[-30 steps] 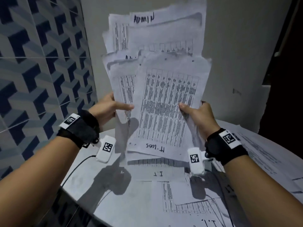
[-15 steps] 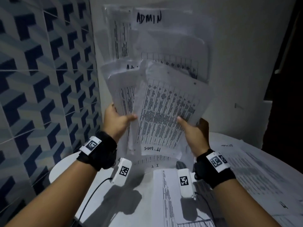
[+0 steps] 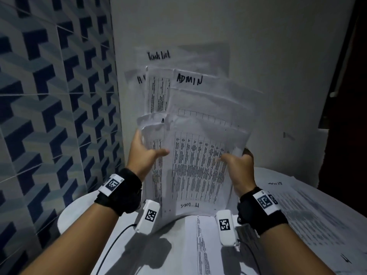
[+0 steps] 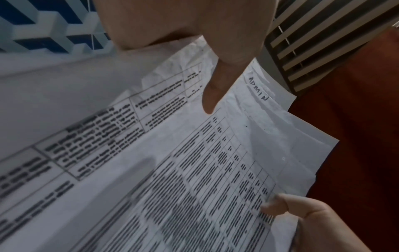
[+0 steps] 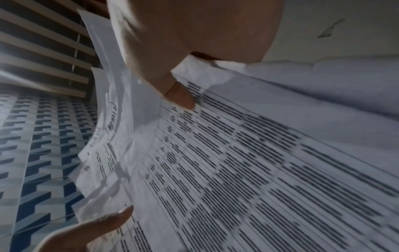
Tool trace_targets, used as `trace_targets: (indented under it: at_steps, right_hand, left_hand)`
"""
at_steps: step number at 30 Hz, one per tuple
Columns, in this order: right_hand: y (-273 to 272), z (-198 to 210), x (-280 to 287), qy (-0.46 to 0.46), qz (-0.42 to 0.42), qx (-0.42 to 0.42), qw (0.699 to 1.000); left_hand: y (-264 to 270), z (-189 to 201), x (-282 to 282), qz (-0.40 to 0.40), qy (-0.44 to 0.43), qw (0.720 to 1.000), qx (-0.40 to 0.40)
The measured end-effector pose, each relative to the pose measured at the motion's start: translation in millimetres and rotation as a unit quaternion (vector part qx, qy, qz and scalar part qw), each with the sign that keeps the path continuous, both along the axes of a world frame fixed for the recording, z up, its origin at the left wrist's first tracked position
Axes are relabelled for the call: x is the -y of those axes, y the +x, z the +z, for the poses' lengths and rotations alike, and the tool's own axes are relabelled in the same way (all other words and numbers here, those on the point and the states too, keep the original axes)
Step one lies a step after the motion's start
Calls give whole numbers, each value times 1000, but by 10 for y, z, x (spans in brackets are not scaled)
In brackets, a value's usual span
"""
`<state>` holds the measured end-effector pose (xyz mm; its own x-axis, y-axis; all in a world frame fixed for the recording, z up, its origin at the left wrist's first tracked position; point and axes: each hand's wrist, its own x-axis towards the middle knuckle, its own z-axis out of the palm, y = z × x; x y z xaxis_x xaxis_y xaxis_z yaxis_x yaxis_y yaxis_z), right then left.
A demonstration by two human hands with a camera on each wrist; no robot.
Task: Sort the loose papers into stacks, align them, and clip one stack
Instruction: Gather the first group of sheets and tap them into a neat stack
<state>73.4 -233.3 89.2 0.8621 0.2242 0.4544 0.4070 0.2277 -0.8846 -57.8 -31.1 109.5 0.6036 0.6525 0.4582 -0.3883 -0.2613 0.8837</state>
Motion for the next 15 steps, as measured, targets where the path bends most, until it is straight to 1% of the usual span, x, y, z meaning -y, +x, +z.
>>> trace_targets:
  at_steps: [3,7,11,15]
  right_hand:
    - [8,44,2,15,2,19,1000]
    - [16,36,-23,22,2,20,1000]
    - [24,35,-47,23,1,21,1000]
    - [7,82,-71,39,11,16,999]
  left_hand:
    - [-13,-5,-17,-1,-7,1000,-7]
    - [-7,4,-16,6,-14,1000,-16]
    - [1,22,-6,-7,-20,1000,-8]
    - [-22,-13,-20,3,-32,999,-6]
